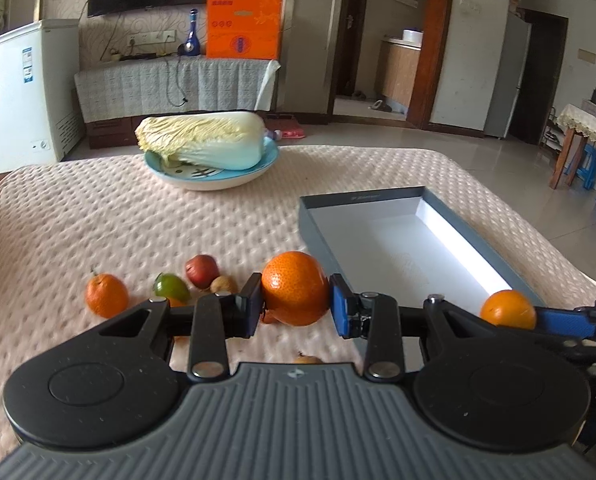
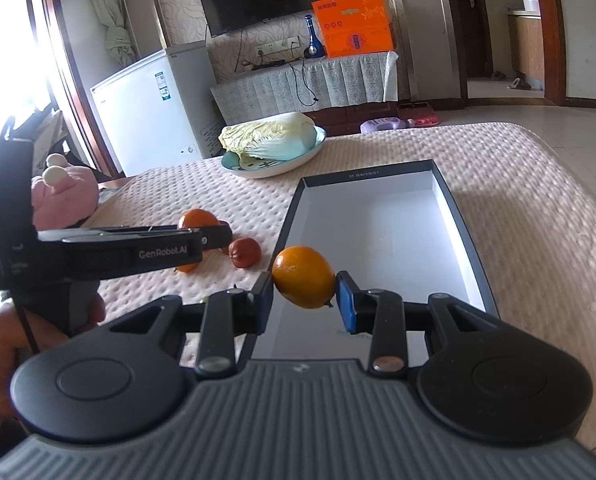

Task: Organize fruits
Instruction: 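Carry both held oranges over the grey box with both tools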

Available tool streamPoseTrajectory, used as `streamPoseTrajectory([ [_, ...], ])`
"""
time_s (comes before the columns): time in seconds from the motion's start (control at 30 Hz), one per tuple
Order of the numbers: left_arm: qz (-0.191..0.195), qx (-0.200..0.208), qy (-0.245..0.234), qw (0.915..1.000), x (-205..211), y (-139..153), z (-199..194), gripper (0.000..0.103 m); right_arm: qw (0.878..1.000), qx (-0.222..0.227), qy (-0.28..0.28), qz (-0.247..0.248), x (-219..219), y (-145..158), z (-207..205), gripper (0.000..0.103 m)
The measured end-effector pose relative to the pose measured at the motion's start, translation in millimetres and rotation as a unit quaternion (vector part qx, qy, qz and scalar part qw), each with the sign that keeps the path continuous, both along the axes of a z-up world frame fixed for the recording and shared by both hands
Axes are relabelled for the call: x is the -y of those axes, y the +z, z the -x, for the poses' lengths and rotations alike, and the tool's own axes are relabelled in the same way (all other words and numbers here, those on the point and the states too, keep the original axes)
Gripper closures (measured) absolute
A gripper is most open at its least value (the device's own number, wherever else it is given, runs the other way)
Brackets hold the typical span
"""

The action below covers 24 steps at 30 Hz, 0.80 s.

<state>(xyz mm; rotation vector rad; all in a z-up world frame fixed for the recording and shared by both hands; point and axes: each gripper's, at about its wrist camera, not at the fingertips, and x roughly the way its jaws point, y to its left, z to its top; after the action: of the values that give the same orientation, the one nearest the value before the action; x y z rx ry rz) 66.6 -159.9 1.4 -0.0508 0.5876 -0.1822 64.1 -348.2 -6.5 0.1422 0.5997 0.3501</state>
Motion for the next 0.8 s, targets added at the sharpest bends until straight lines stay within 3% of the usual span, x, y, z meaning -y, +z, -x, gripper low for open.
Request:
streamPoseTrajectory([
  [0.8, 0.016, 0.009, -0.053, 0.9984, 54, 4, -21, 0.062, 1.0, -0.01, -0.026, 0.008, 13, -3, 1, 0.066],
])
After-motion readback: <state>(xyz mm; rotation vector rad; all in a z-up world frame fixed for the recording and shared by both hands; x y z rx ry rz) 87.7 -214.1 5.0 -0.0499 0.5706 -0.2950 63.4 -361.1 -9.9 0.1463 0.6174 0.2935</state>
